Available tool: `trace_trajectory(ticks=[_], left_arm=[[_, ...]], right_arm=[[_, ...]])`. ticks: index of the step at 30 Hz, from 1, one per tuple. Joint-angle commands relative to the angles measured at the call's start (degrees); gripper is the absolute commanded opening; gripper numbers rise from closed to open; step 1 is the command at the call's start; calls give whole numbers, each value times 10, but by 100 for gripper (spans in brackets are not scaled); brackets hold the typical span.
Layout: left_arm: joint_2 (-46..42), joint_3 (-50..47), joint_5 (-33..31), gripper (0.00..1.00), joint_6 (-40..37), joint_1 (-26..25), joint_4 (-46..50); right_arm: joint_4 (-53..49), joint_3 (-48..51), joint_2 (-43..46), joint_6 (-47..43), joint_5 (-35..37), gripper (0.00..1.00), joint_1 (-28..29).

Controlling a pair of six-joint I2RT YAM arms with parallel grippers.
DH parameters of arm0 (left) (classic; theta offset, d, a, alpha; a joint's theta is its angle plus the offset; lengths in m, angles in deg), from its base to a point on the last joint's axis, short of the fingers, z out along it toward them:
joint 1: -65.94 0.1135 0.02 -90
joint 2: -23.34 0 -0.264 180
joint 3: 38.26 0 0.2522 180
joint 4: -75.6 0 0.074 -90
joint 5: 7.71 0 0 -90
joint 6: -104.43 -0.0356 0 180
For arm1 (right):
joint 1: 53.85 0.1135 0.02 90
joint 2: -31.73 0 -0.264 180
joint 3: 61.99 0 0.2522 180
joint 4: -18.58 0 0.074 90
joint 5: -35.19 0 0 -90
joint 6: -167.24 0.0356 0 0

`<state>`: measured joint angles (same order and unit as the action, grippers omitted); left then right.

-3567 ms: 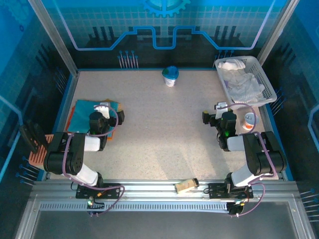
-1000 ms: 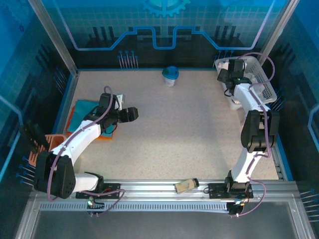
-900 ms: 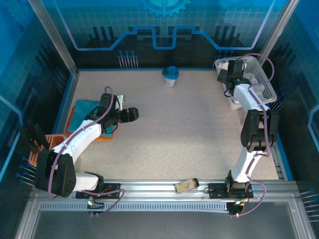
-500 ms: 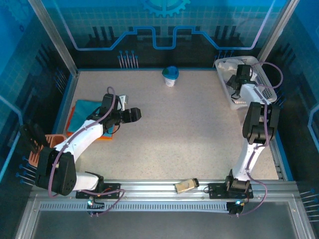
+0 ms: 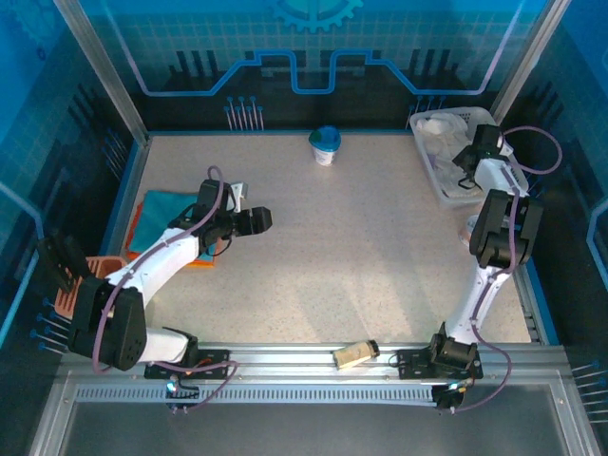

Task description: Fold and stack the t-shirts

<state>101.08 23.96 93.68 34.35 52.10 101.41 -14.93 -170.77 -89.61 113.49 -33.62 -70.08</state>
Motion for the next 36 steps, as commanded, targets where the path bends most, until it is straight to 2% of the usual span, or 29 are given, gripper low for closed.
trace_trajectory(ticks=[1, 4, 7, 9, 12, 13, 22, 28, 32, 36], left_arm=[[4, -6, 13, 78, 11, -6, -6], [3, -6, 13, 78, 11, -7, -2], [2, -7, 12, 78, 12, -7, -3], [2, -7, 12, 77, 14, -7, -4], [2, -7, 14, 77, 16, -8, -5], [4, -7, 15, 77, 16, -9, -5], [17, 4, 24, 76, 25, -19, -12], [12, 4, 27, 76, 29, -22, -12], [6, 1, 28, 76, 31, -24, -10], [6, -2, 29, 76, 33, -25, -13]], right_arm=[[-55, -41, -44, 3, -15, 90, -7], [-87, -89, -74, -6, -32, 85, -10], [-105, -115, -93, -12, -53, 73, -10], [-113, -125, -99, -14, -64, 53, -11], [-105, -110, -77, -11, -61, 4, -7], [-91, -91, -57, -9, -57, 0, -4], [161, 211, 201, 38, -14, 0, 34], [244, 286, 269, -14, 82, 0, 83], [287, 307, 288, -44, 108, 0, 96], [417, 364, 332, -112, 123, 0, 127]])
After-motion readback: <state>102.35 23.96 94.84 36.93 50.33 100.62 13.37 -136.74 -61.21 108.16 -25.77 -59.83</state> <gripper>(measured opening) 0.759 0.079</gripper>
